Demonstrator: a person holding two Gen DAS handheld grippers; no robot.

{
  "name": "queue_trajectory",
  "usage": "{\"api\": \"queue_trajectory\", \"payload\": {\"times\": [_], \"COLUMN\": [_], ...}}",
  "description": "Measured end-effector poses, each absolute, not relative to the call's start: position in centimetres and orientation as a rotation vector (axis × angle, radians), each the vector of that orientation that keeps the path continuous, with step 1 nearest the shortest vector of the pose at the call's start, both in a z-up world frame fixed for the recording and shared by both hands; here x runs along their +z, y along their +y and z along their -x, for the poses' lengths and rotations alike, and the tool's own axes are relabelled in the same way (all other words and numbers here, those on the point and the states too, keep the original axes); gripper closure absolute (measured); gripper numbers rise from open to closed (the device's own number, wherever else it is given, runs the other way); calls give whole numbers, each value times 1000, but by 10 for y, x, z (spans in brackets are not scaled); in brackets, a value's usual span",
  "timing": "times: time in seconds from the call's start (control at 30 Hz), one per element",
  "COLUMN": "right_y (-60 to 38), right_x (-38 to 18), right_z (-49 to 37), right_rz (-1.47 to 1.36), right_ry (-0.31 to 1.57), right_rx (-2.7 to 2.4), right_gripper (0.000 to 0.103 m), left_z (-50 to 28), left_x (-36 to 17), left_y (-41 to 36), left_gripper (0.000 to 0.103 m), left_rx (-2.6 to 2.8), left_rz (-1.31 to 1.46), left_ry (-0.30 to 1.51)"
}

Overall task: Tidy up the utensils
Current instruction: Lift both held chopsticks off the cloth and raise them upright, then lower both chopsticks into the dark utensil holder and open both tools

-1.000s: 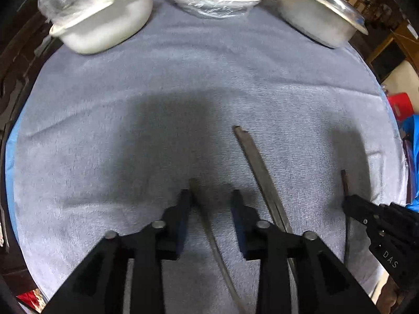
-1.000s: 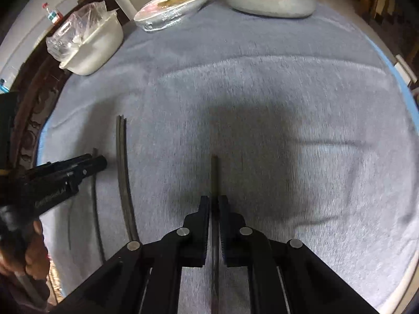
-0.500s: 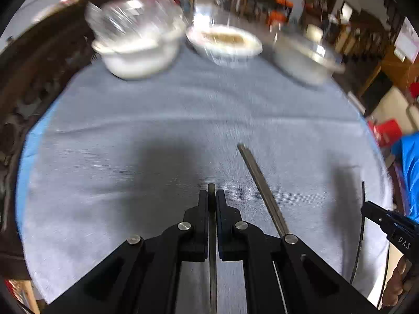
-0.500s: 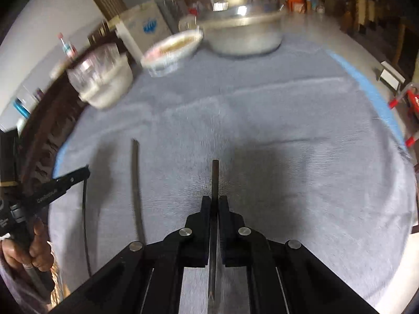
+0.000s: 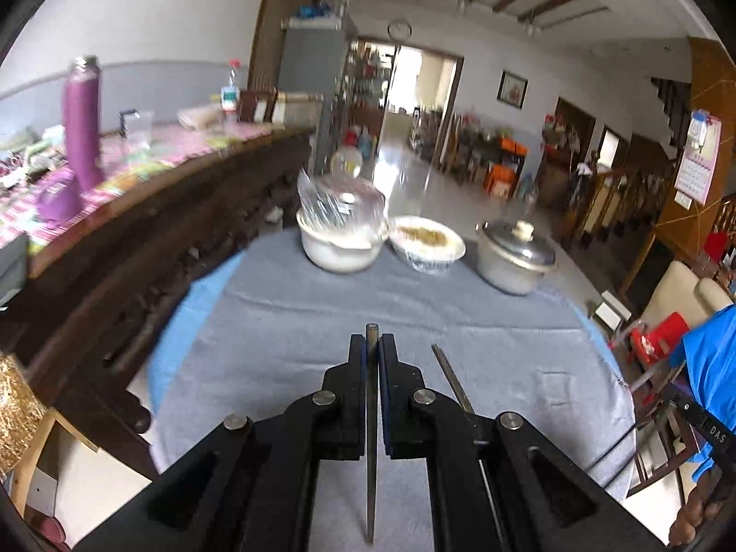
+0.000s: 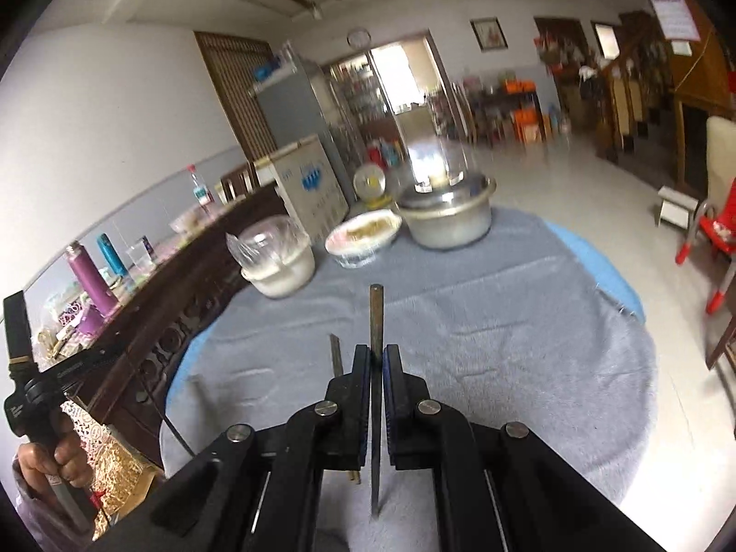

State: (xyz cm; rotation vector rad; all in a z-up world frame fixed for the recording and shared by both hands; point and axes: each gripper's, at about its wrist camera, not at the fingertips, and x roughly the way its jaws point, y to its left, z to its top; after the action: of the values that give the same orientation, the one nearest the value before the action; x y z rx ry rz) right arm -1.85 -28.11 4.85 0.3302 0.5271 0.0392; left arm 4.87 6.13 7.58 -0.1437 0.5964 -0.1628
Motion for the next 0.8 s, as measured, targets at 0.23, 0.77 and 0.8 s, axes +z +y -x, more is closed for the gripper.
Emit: {"api": "queue_trajectory", "payload": {"times": [0.23, 0.77, 0.8], "right_y": [-260, -228, -226], "right_x": [77, 141, 145], "right_z": [54, 99, 101], "right_rz": [-274, -110, -105], "right_ry": [416, 332, 326], "right_rx": [29, 31, 37], "right_gripper": [97, 97, 97], "left_z": [-1, 51, 53], "left_x": [98, 145, 148], "left_y": [69, 63, 64], "left_gripper": [98, 98, 98], "left_rx": [-204, -328, -335], "left_rz": [186, 204, 213], "left_ry": [533, 480, 477]}}
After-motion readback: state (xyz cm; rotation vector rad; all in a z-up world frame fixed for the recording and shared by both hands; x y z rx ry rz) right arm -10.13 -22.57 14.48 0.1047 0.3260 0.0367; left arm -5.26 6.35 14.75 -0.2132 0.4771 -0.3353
